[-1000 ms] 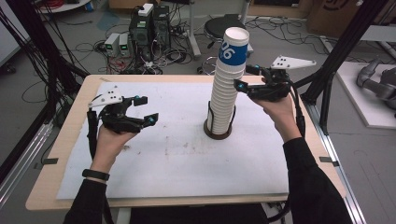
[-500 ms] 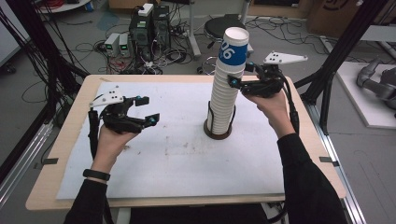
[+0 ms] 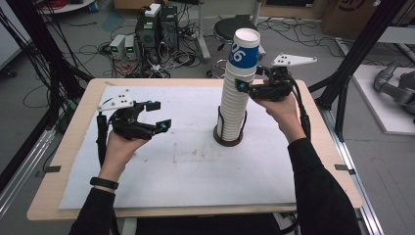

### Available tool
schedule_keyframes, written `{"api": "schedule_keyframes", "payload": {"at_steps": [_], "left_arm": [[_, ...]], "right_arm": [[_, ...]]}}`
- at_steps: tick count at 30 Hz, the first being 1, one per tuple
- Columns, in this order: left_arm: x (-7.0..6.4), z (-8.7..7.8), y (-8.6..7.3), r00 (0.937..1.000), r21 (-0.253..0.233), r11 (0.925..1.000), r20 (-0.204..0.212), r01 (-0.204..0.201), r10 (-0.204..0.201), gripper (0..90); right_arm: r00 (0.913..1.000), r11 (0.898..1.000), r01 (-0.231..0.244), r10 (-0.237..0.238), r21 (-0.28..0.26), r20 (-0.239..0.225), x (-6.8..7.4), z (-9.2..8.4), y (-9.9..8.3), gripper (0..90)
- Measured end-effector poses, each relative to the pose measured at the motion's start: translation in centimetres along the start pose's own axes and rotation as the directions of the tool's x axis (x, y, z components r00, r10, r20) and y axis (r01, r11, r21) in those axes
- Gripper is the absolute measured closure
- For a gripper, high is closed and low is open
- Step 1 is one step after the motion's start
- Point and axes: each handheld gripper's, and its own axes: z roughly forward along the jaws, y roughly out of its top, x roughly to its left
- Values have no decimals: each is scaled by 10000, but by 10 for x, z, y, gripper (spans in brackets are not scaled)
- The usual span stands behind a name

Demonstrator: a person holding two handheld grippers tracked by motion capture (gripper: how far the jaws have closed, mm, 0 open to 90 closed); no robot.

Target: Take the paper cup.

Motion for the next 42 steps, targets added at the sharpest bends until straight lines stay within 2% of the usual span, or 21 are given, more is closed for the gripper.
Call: {"api": "schedule_keyframes", "payload": {"at_steps": [4,8,11,13,14,19,20,21,22,23,24,25,30,37,42], "left_arm": [[-2,4,6,10000,-8,10000,22,-85,85,171],[-4,11,17,9998,-280,9996,177,-107,112,171],[-6,21,30,9994,-305,9994,317,-144,153,171],[-8,32,45,9983,-209,9995,532,-228,239,171],[-8,32,45,9983,-209,9995,532,-228,239,171],[-12,47,71,9971,-182,9992,670,-344,355,171],[-12,52,81,9968,-183,9990,688,-399,411,171],[-12,52,81,9968,-183,9990,688,-399,411,171],[-13,56,90,9962,-315,9987,764,-398,421,171],[-13,56,90,9962,-315,9987,764,-398,421,171],[-12,60,98,9960,-433,9984,798,-366,400,171],[-12,60,98,9960,-433,9984,798,-366,400,171],[-12,73,120,9948,-681,9968,893,-422,482,171],[-14,93,150,9932,-693,9960,982,-556,623,171],[-16,108,169,9920,-800,9957,1133,-477,566,171]], "right_arm": [[10000,10000,-11,11,16,-21,0,-1,0,137],[10000,10000,20,-20,17,-16,0,-1,0,137],[10000,10000,34,-34,33,-35,0,-1,0,137],[10000,10000,23,-23,35,-36,0,-1,0,137],[10000,10000,23,-23,35,-36,0,-1,0,137],[10000,10000,53,-53,43,-28,0,-1,0,138],[10000,10000,58,-58,54,-23,0,-1,0,138],[10000,10000,58,-58,54,-23,0,-1,0,138],[10000,10000,65,-65,48,-5,0,-1,0,138],[10000,10000,71,-71,55,-2,0,-1,0,138],[10000,10000,71,-71,53,-1,0,-1,0,138],[10000,10000,71,-71,53,-1,0,-1,0,138],[9999,9999,105,-105,45,2,0,-1,0,138],[9999,9999,121,-121,41,7,0,-1,0,138],[9999,9998,170,-170,49,10,0,-1,0,138]]}}
